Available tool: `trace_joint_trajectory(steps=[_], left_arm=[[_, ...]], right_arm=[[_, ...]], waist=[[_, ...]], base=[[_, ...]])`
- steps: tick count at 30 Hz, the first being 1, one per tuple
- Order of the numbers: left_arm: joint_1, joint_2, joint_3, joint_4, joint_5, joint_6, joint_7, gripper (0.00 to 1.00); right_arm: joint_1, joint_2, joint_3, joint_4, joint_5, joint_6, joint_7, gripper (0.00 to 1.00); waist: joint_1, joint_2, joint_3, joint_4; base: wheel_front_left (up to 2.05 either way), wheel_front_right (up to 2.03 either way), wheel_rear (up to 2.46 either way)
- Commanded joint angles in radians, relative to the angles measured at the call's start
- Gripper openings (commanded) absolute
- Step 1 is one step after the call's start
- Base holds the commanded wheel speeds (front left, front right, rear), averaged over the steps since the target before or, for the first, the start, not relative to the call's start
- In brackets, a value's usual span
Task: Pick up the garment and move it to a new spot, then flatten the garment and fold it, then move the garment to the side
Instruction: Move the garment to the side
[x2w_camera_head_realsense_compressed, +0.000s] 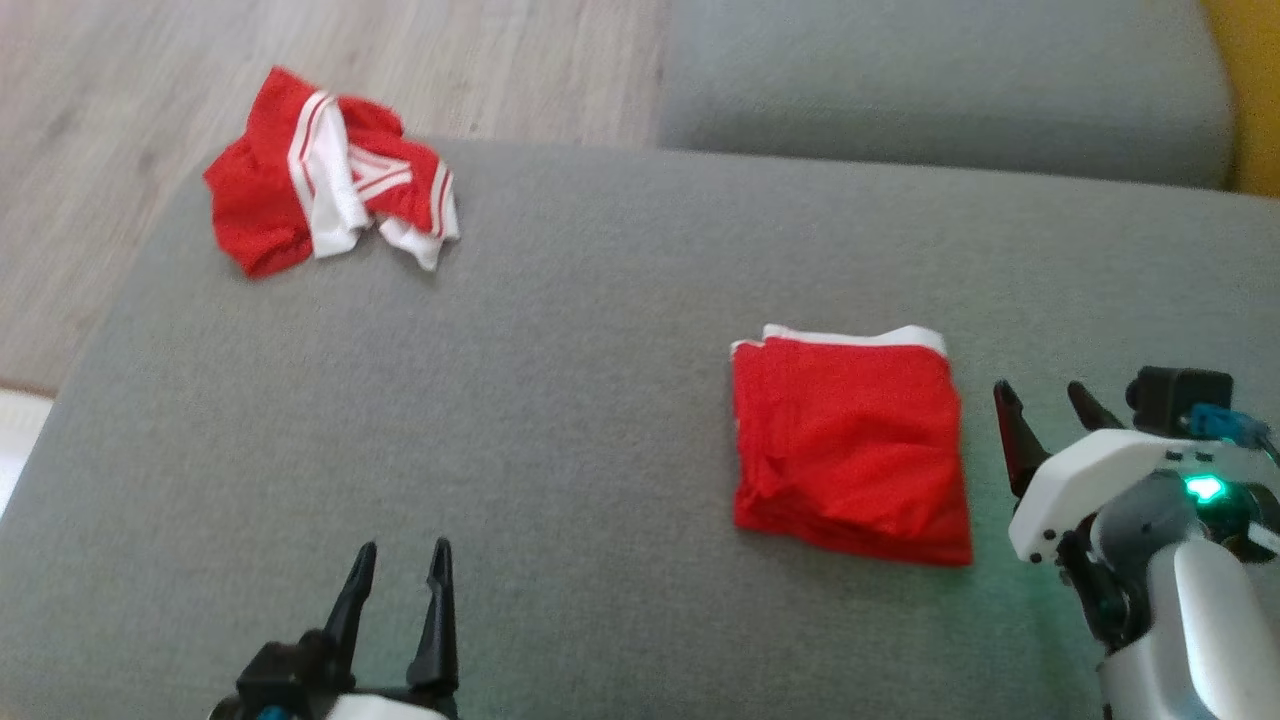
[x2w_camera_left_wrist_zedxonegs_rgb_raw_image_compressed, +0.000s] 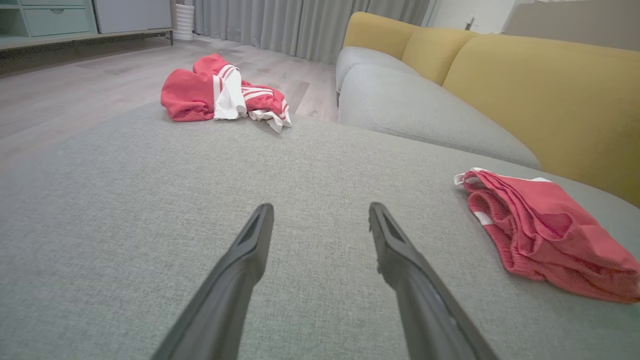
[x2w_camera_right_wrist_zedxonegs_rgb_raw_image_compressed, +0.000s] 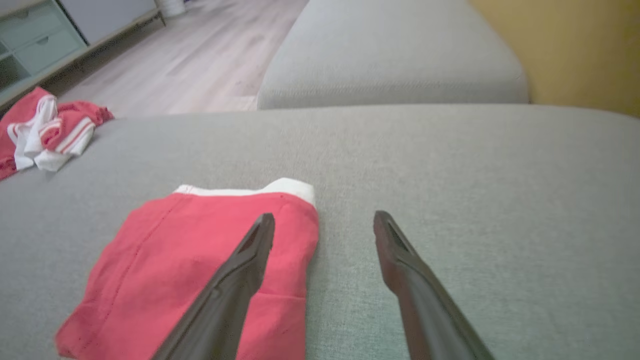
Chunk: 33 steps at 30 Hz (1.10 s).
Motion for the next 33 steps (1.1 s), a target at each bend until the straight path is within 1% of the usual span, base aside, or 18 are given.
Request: trace_joint_trajectory(steps=[1,7,10,13,14,15,16,17,18,19,23,30,31,33], left_arm=[[-0.068,-0.002,0.035,-0.025,0.007,-0.001,-0.011,1.00],[-0.095,-0.026,0.048,-0.013,0.017,-0.011,-0.012,1.00],[-0.106,-0.036,0.057,-0.010,0.026,-0.019,-0.012,1.00],[-0.112,-0.045,0.069,-0.008,0.036,-0.025,-0.012,1.00],[-0.113,-0.046,0.073,-0.007,0.039,-0.027,-0.012,1.00],[-0.113,-0.048,0.077,-0.007,0.043,-0.029,-0.012,1.00],[-0.115,-0.049,0.080,-0.007,0.047,-0.031,-0.012,1.00],[-0.117,-0.050,0.082,-0.007,0.051,-0.033,-0.012,1.00],[-0.118,-0.050,0.086,-0.008,0.054,-0.035,-0.012,1.00],[-0.122,-0.050,0.087,-0.009,0.059,-0.038,-0.012,1.00],[-0.141,-0.048,0.091,-0.020,0.075,-0.044,-0.012,1.00],[-0.202,-0.024,0.089,-0.063,0.107,-0.046,0.001,1.00],[-0.202,-0.024,0.089,-0.063,0.107,-0.046,0.001,1.00],[-0.225,-0.012,0.086,-0.078,0.118,-0.046,0.016,1.00]], right_arm=[[-0.060,-0.006,0.013,-0.017,-0.009,0.007,0.030,1.00],[-0.117,-0.006,-0.019,0.062,-0.019,0.007,0.136,1.00],[-0.135,-0.010,-0.021,0.099,-0.023,0.007,0.175,1.00],[-0.151,-0.013,-0.022,0.126,-0.023,0.007,0.198,1.00],[-0.156,-0.014,-0.021,0.132,-0.022,0.007,0.204,0.80],[-0.161,-0.014,-0.019,0.136,-0.020,0.007,0.204,0.45],[-0.167,-0.014,-0.014,0.138,-0.015,0.007,0.204,0.33],[-0.173,-0.014,-0.009,0.138,-0.008,0.007,0.201,0.25],[-0.181,-0.014,-0.004,0.136,-0.005,0.007,0.195,0.03],[-0.189,-0.018,0.001,0.134,-0.007,0.007,0.188,0.00],[-0.229,-0.027,0.008,0.111,-0.013,0.007,0.146,0.00],[-0.292,-0.062,-0.003,0.065,-0.008,0.007,0.102,0.00],[-0.292,-0.062,-0.003,0.065,-0.008,0.007,0.102,0.00],[-0.303,-0.073,-0.014,0.053,-0.004,0.007,0.092,0.00]], waist=[[-0.0001,0.0000,0.046,0.044],[-0.0001,0.0000,0.114,0.109],[-0.0001,0.0000,0.141,0.126],[-0.0001,0.0000,0.161,0.128],[-0.0001,0.0000,0.166,0.125],[-0.0001,0.0000,0.172,0.119],[-0.0001,0.0000,0.178,0.111],[-0.0001,0.0000,0.184,0.100],[-0.0001,0.0000,0.192,0.085],[-0.0001,0.0000,0.199,0.070],[-0.0001,0.0000,0.234,-0.017],[-0.0001,0.0000,0.305,-0.226],[-0.0001,0.0000,0.305,-0.226],[-0.0001,0.0000,0.323,-0.281]], base=[[0.00,0.00,0.00],[0.00,0.00,0.00],[0.00,0.00,0.00],[0.00,0.00,0.00],[0.00,0.00,0.00],[0.00,0.00,0.00],[0.00,0.00,0.00],[0.00,0.00,0.00],[0.00,0.00,0.00],[0.00,0.00,0.00],[0.00,0.00,0.00],[0.00,0.00,0.00],[0.00,0.00,0.00],[0.00,0.00,0.00]])
